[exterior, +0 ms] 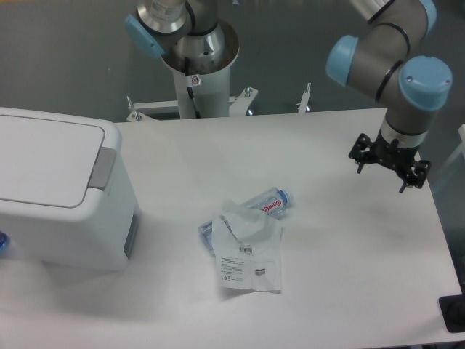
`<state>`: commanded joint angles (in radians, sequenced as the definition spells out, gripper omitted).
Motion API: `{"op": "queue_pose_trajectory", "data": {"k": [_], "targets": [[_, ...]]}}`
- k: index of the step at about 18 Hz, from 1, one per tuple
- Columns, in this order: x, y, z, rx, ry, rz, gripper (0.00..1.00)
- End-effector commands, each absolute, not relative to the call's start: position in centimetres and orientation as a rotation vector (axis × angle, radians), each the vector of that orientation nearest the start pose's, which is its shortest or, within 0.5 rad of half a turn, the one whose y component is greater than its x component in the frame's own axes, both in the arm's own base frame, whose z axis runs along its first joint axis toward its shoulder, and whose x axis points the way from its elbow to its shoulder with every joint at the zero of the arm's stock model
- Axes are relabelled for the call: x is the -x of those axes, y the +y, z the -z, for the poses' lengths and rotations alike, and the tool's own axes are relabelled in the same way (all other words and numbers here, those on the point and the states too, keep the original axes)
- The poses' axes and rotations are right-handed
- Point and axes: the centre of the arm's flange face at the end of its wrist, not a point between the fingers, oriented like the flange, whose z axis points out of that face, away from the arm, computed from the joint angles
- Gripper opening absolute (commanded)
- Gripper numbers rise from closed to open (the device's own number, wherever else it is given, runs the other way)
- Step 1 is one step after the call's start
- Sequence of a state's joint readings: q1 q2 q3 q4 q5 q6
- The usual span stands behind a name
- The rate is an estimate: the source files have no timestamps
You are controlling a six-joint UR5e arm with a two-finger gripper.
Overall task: Open the trash can
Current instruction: 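Move the gripper across the table toward the white trash bin lid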
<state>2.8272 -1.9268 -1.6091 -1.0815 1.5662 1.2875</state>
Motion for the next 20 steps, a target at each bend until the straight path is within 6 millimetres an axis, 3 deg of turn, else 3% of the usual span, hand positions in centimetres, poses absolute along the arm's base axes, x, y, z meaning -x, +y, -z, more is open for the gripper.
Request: {"op": "queue_pose_trajectory", "data": {"k": [3,8,10,16,20], "targets": [[52.0,35.2,-33.0,3.089,-0.046,-0.14,1.0],[48.0,38.7,-34.8,3.039,-0.276,-0.085,1.0],[46.5,39.5,-36.4,2.998,-0.384,-0.054,1.0],[40.3,44.9,-41.2,2.984,-0.535,0.087,1.0],[38.0,47.7,-45.2,2.925,-0.632,0.199,1.0]]}}
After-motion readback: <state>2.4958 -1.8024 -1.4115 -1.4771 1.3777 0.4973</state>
